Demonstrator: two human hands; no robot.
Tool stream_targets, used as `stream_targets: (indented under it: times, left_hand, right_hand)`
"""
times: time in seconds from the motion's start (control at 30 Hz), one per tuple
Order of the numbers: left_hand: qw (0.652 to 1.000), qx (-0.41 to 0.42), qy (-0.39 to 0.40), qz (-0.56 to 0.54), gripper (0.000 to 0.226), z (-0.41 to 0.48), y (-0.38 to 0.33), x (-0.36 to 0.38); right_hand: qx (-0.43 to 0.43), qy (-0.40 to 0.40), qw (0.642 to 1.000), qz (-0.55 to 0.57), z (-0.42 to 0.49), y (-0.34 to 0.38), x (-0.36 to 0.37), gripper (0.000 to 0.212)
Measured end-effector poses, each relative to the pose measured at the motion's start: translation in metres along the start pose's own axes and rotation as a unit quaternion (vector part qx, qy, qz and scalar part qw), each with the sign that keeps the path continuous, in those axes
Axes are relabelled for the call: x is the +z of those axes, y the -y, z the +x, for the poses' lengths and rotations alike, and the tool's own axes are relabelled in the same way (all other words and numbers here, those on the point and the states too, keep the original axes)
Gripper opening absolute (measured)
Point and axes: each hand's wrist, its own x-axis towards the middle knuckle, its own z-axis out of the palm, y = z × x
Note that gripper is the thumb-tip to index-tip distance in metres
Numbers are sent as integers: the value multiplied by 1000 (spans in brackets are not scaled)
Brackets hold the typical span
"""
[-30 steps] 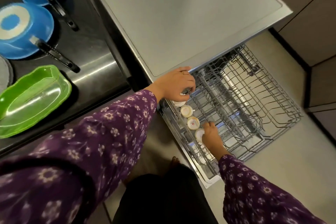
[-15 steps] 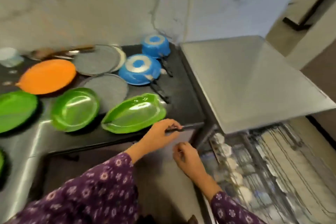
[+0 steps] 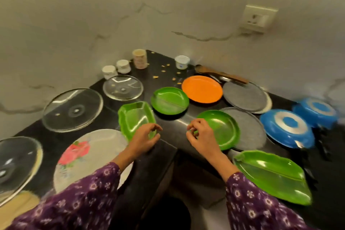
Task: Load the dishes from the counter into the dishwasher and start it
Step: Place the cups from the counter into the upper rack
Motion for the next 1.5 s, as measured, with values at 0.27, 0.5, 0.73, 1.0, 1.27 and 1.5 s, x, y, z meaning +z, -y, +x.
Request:
stream_targets:
  times: [0.27, 0.5, 0.73, 1.0, 1.27, 1.5]
  left_hand:
    - [961, -241, -127, 51, 27, 19, 83, -61]
    - [924, -340, -24, 173, 22, 46, 123, -89]
    - [877, -374, 90, 289, 28, 75, 144, -91]
    - [858, -402, 115, 297, 30, 93, 152, -85]
    - [846, -396, 122, 335, 37, 100, 149, -82]
    - [844, -386, 139, 345, 34, 102, 150, -84]
  right_hand:
    - [-58, 100, 993, -6, 99, 38, 76, 15]
    - [-73, 157, 985, -8, 191, 43, 127, 21]
    - [-57, 231, 971, -25, 292, 65, 198, 34]
    - [-39, 249, 967, -25, 379, 90, 280, 55]
    - [-44, 260, 951, -164, 427, 112, 349, 71]
    - [-28, 232, 952, -195, 428, 112, 367, 78]
